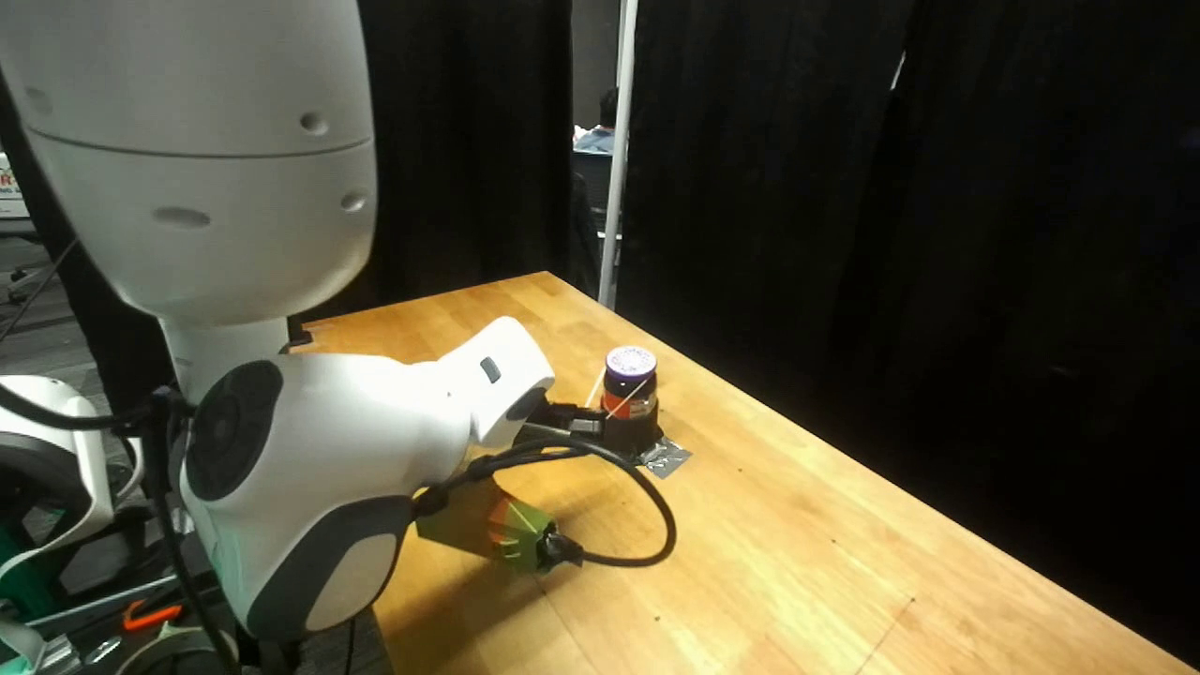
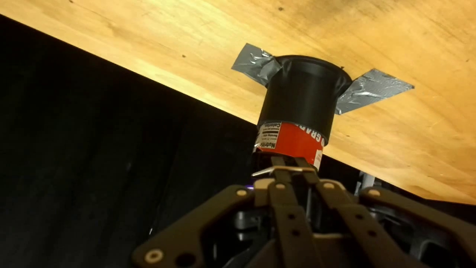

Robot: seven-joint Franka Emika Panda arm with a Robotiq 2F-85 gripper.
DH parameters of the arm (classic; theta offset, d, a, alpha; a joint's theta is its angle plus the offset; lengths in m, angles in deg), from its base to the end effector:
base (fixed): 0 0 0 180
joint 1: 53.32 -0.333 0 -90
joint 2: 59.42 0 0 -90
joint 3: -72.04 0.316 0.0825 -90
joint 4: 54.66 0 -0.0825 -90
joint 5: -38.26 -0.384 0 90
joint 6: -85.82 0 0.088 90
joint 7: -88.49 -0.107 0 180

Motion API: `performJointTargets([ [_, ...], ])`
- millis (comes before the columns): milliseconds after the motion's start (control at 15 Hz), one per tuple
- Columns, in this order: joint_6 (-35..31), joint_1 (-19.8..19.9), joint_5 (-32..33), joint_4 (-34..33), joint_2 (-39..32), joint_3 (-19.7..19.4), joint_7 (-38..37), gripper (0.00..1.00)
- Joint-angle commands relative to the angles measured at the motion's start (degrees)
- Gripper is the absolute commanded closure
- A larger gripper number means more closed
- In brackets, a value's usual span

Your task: Put the elastic around the bottle on the table

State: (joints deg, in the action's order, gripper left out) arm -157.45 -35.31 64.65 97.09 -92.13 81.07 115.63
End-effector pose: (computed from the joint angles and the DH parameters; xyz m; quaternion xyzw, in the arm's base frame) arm 0.4226 -0.0042 0.1940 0.8071 0.2900 0.5144 0.0032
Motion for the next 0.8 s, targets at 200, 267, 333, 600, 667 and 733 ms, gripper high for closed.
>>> performJointTargets([
  [200,0.54,18.14,1.82,-6.59,-3.9,19.29,6.92,0.88],
  [267,1.61,21.46,2.37,-7.22,-4.78,22.19,8.28,0.88],
  [333,-5.66,16.26,1.31,-5.16,-7.24,17.36,9.0,0.87],
  [600,0.79,9.77,-3.32,-3.39,3.12,10.8,0.46,0.6],
  [667,8.57,15.32,-9.71,-0.74,5.61,17.81,6.23,0.54],
  [733,11.96,12.25,-13.91,0.2,9.09,16.5,5.58,0.48],
])
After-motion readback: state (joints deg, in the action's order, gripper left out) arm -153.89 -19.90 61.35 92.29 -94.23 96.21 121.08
